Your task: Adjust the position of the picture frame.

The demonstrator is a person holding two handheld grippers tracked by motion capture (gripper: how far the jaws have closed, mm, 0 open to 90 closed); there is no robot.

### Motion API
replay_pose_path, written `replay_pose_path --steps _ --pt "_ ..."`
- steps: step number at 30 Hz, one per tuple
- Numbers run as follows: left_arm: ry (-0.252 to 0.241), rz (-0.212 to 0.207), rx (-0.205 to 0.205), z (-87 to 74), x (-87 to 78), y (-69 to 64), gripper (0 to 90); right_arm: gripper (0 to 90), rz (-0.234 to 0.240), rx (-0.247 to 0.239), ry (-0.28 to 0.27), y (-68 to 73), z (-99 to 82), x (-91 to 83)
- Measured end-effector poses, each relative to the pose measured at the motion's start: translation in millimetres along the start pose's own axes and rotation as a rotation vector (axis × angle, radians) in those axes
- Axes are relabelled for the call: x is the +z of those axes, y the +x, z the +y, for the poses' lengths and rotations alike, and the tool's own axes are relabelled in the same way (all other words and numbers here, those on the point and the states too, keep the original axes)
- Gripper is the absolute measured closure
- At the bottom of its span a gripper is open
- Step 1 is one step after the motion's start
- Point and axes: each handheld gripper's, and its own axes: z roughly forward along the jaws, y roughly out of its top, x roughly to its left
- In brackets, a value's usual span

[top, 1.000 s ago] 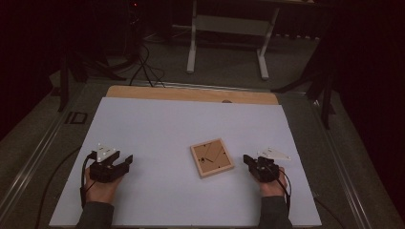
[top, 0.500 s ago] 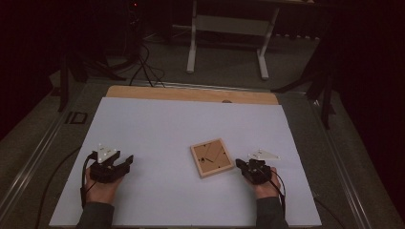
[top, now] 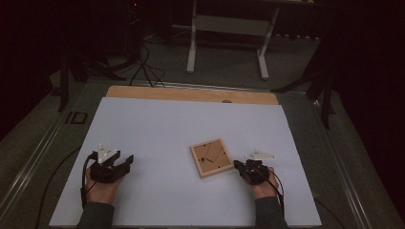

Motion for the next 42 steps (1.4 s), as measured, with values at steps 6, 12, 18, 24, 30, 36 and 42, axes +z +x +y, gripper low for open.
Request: replay_pose_path --steps 6,12,18,24,30,36,42 --pt "0.005 -0.004 0.004 -0.1 1.5 -0.8 46.3 90.0 0.008 0.0 0.002 -0.1 -0.2 -0.1" --pt "0.004 -0.007 0.01 -0.1 1.2 -1.6 46.3 90.0 0.023 -0.016 0.008 3.4 -0.4 1.3" --pt "0.009 -0.009 0.005 -0.1 2.3 -0.3 46.2 90.0 0.045 -0.025 0.006 8.2 0.5 1.5" --pt "0.007 -0.011 0.008 0.0 2.1 -1.0 46.2 90.0 0.057 -0.055 0.012 16.4 1.5 3.2" --pt "0.008 -0.015 0.008 0.0 2.4 -0.6 46.1 90.0 0.081 -0.081 0.018 24.5 2.2 5.0" --pt "0.011 -0.017 0.012 0.0 2.8 -1.5 45.9 90.0 0.1 -0.11 0.024 33.7 3.2 6.9" --pt "0.013 -0.022 0.016 0.1 3.3 -2.0 45.9 90.0 0.132 -0.154 0.033 44.4 4.5 9.2"
